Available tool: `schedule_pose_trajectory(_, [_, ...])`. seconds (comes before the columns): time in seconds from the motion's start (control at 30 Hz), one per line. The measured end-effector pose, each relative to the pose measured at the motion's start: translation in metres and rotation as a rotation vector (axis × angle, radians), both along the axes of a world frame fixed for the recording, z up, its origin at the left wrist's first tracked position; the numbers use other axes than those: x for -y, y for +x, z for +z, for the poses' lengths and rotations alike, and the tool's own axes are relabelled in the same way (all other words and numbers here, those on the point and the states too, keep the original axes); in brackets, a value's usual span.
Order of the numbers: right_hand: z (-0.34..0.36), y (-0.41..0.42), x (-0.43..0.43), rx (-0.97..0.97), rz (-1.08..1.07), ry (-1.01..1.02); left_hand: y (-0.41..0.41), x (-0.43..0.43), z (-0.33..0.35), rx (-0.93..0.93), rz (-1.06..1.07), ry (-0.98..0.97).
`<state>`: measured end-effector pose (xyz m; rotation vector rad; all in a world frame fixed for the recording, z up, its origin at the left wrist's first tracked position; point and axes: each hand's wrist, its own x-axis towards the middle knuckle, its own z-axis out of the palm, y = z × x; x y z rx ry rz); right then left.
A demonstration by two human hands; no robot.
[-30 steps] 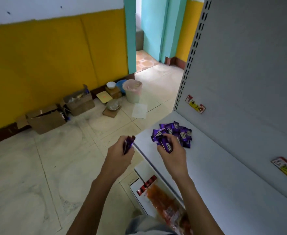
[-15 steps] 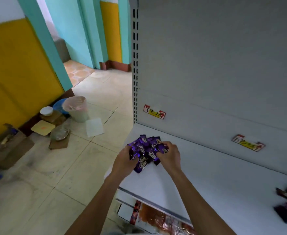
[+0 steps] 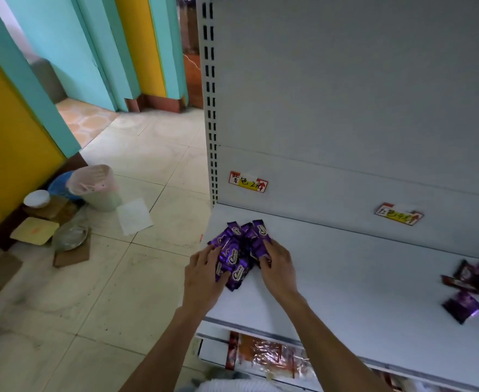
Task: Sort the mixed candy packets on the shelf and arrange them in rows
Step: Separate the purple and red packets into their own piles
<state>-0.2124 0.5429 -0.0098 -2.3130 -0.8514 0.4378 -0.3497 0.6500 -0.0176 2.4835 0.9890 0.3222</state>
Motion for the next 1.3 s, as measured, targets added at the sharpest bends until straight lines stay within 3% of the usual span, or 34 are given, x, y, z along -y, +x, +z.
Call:
schedule_pose_trajectory(0.17, [-0.005,-0.002,-0.002,0.064,0.054,-0.123,0.003,0.0,0.0,-0.056,-0.026,-0.001])
schedule_pose_trajectory(0.23, [0.0,-0.001,0.004,0.026,0.02,-0.052,0.003,-0.002,0.003,-0.037,-0.031,-0.061])
schedule_pose_trajectory(0.47, [0.038,-0.011,0.049,-0.139,-0.289,0.231,-0.013,-0.002,0.031,0.293,-0.041,-0.365])
schedule_pose_trajectory(0.7, [0.082,-0.055,0.135,-0.106,-0.585,0.444,0.005,0.034,0.09,0.472,-0.191,-0.562])
schedule_pose_trajectory(0.9, [0.105,-0.106,0.225,-0.078,-0.847,0.601,0.012,0.099,0.112,0.464,-0.404,-0.663])
schedule_pose_trajectory(1.3, [0.101,-0.127,0.438,0.003,-1.165,0.63,0.057,0.338,0.108,0.352,-0.649,-0.862])
